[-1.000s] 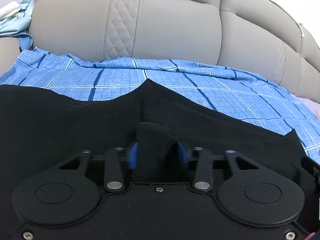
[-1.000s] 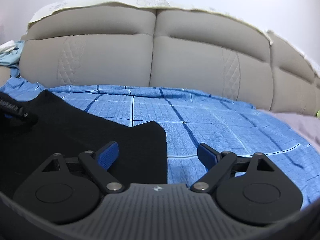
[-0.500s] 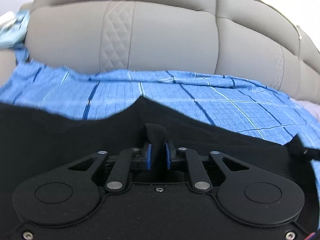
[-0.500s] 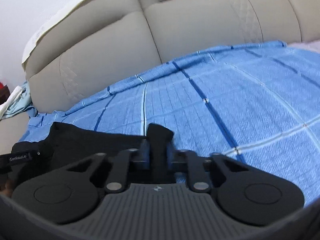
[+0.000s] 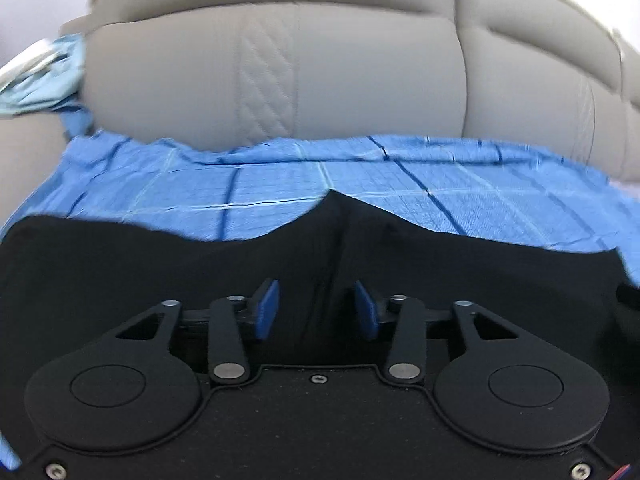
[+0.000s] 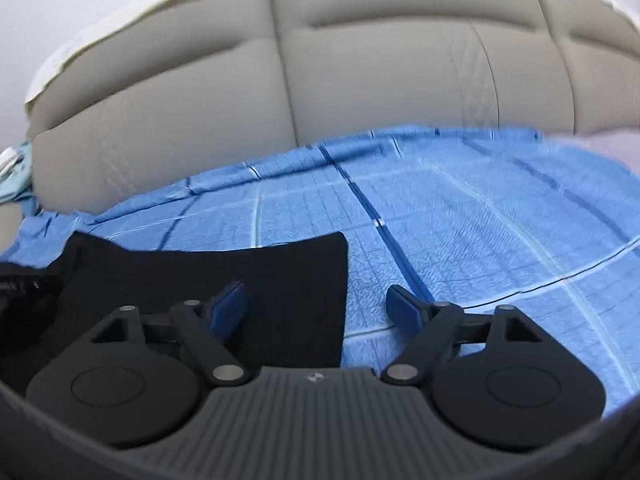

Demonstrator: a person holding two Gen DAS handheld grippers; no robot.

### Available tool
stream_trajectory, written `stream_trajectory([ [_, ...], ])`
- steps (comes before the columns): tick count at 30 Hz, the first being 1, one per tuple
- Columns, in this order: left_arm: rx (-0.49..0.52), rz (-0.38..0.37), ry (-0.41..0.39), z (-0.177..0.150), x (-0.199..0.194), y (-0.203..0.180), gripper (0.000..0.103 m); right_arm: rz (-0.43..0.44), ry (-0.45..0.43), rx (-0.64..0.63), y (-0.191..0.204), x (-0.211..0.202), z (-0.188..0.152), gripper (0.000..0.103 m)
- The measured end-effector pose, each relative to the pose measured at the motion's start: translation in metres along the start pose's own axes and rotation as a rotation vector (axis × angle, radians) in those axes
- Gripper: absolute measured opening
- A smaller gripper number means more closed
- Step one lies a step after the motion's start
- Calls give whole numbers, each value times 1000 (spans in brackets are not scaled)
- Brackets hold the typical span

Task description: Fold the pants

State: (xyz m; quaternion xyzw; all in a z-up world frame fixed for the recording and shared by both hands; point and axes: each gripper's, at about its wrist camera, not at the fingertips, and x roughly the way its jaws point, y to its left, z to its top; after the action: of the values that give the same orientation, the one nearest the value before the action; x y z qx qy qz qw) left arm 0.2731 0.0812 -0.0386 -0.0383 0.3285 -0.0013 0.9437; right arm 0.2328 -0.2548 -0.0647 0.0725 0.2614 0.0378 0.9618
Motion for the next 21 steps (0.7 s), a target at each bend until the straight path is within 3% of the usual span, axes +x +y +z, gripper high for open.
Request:
stream_trajectory([
  [4, -79, 14, -37, -19, -46, 30, 53, -36, -45, -77, 20, -28, -9, 89],
  [8, -159, 118, -63, -36, -78, 70, 68, -22, -68, -142, 48, -43, -16, 92],
  [11, -262, 209, -67, -46, -94, 110, 80, 46, -63, -229, 82, -46, -24, 94],
  [14, -406, 292, -70, -56, -104, 157, 82, 133, -54, -320, 127, -44, -34, 94],
  [18, -580, 327, -63, -69, -109, 212, 83, 286, -43, -413, 191, -43, -48, 94],
  [21, -643, 334, -65, -76, -106, 241, 83, 358, -35, -496, 232, -44, -62, 94],
])
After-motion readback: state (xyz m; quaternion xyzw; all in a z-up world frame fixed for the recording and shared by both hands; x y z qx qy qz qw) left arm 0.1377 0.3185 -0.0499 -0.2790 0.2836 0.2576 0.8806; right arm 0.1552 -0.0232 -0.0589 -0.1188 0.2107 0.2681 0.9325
